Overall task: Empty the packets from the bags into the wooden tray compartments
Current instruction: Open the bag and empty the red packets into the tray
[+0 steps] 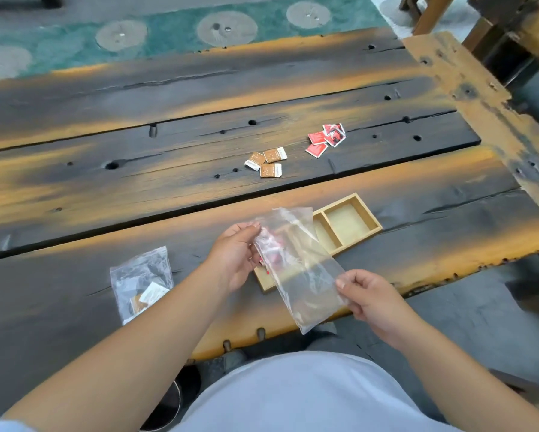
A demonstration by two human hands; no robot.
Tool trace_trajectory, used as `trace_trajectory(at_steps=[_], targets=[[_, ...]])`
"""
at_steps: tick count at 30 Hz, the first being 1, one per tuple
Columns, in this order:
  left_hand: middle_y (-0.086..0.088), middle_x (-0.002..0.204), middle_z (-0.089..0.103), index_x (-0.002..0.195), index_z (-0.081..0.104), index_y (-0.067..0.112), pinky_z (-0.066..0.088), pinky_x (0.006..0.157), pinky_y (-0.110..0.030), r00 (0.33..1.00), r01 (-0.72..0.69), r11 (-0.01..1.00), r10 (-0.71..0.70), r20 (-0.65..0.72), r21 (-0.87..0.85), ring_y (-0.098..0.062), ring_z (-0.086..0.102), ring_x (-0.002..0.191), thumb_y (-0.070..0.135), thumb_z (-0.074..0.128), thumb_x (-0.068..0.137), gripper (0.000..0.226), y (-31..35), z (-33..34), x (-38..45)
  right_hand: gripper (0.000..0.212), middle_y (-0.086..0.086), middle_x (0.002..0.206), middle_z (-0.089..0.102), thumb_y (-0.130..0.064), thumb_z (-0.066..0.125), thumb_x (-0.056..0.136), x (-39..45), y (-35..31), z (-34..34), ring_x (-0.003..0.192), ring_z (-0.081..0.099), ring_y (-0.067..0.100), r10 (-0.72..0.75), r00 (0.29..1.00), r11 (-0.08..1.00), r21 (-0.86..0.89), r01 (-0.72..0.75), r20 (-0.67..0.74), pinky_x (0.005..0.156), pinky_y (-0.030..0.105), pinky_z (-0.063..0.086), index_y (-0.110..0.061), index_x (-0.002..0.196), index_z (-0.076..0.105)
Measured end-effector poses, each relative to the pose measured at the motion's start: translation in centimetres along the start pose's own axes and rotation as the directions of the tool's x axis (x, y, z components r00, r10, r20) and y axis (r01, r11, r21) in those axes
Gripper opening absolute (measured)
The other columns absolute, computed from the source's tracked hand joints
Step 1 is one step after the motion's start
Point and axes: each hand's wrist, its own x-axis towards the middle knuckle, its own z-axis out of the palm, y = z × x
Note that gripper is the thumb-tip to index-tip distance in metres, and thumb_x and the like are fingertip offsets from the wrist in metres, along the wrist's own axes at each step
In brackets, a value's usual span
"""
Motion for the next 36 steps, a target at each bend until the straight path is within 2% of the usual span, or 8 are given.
trace_trajectory(at_steps=[5, 12, 15, 20, 24, 29, 31, 36], targets=[[0.001, 0.073, 0.067, 0.079, 0.057, 0.020, 0.036, 0.057, -0.025, 1.000, -0.024, 0.994, 0.026, -0.015, 0.107, -0.010, 0.052, 0.060, 0.016, 0.065, 0.093, 0.017, -0.9, 5.1, 2.0, 0.010, -0.001, 0.070, 0.060, -0.007, 0.061, 0.094, 1.3, 1.2, -5.9, 0.062, 0.052, 0.012, -0.001, 0.997, 0.998, 0.068, 0.006, -0.076, 0.060, 0.027, 0.040, -0.007, 0.100, 0.069], [0.001, 0.086, 0.063, 0.091, 0.061, 0.023, 0.035, 0.059, -0.025, 0.995, -0.101, 0.915, 0.103, 0.017, 0.391, -0.012, 0.049, 0.071, 0.014, 0.068, 0.090, 0.010, -3.5, 17.5, 5.2, 0.012, 0.008, 0.070, 0.051, 0.000, 0.062, 0.091, 4.2, 2.9, -17.4, 0.059, 0.046, 0.015, -0.017, 0.974, 0.992, 0.116, 0.044, -0.227, 0.056, 0.025, 0.037, -0.010, 0.086, 0.062], [-0.001, 0.084, 0.062, 0.105, 0.062, 0.023, 0.040, 0.059, -0.025, 0.977, -0.214, 0.819, 0.189, 0.102, 0.532, -0.012, 0.052, 0.069, 0.011, 0.066, 0.091, 0.019, -4.9, 23.0, 7.2, 0.015, 0.008, 0.066, 0.049, 0.005, 0.060, 0.091, 5.6, 3.4, -22.8, 0.056, 0.044, 0.015, -0.021, 0.960, 0.989, 0.133, 0.060, -0.280, 0.049, 0.017, 0.039, -0.007, 0.082, 0.057], [-0.003, 0.079, 0.064, 0.104, 0.065, 0.023, 0.049, 0.066, -0.030, 0.921, -0.383, 0.563, 0.296, 0.254, 0.732, -0.012, 0.059, 0.069, 0.012, 0.063, 0.093, 0.016, -7.5, 30.6, 10.6, 0.015, 0.008, 0.065, 0.051, 0.007, 0.058, 0.092, 7.7, 4.1, -30.5, 0.049, 0.052, 0.008, 0.016, 0.941, 0.991, 0.133, 0.031, -0.339, 0.045, 0.012, 0.040, -0.005, 0.083, 0.056], [-0.005, 0.082, 0.066, 0.093, 0.064, 0.026, 0.049, 0.066, -0.030, 0.935, -0.353, 0.534, 0.230, 0.270, 0.769, -0.013, 0.055, 0.063, 0.012, 0.059, 0.095, 0.014, -9.2, 35.1, 13.9, 0.008, 0.007, 0.070, 0.058, 0.003, 0.059, 0.092, 9.7, 5.0, -35.3, 0.054, 0.056, 0.005, 0.077, 0.928, 0.993, 0.114, -0.038, -0.364, 0.053, 0.016, 0.044, -0.004, 0.088, 0.060], [-0.001, 0.080, 0.066, 0.091, 0.062, 0.021, 0.048, 0.068, -0.024, 0.953, -0.302, 0.485, 0.172, 0.248, 0.821, -0.017, 0.061, 0.075, 0.014, 0.061, 0.094, 0.008, -11.0, 39.3, 17.5, 0.012, 0.004, 0.074, 0.064, -0.001, 0.060, 0.092, 12.7, 6.4, -38.7, 0.065, 0.057, 0.012, 0.140, 0.902, 0.987, 0.129, -0.095, -0.409, 0.065, 0.027, 0.047, -0.010, 0.086, 0.062], [-0.001, 0.082, 0.067, 0.097, 0.064, 0.016, 0.048, 0.070, -0.024, 0.958, -0.286, 0.441, 0.151, 0.244, 0.850, -0.019, 0.063, 0.080, 0.015, 0.062, 0.094, 0.004, -11.8, 40.4, 18.6, 0.011, 0.004, 0.074, 0.064, -0.002, 0.060, 0.092, 13.8, 6.9, -39.3, 0.064, 0.056, 0.013, 0.160, 0.893, 0.985, 0.127, -0.117, -0.421, 0.065, 0.026, 0.047, -0.011, 0.087, 0.062], [-0.007, 0.101, 0.065, 0.121, 0.062, 0.010, 0.047, 0.091, -0.031, 0.960, -0.279, 0.324, 0.113, 0.256, 0.904, -0.023, 0.061, 0.097, 0.018, 0.065, 0.093, 0.029, -13.5, 42.1, 20.4, 0.006, 0.000, 0.079, 0.068, -0.010, 0.065, 0.091, 15.5, 8.0, -39.6, 0.073, 0.062, 0.016, 0.189, 0.878, 0.982, 0.068, -0.177, -0.441, 0.064, 0.026, 0.047, -0.015, 0.091, 0.064]])
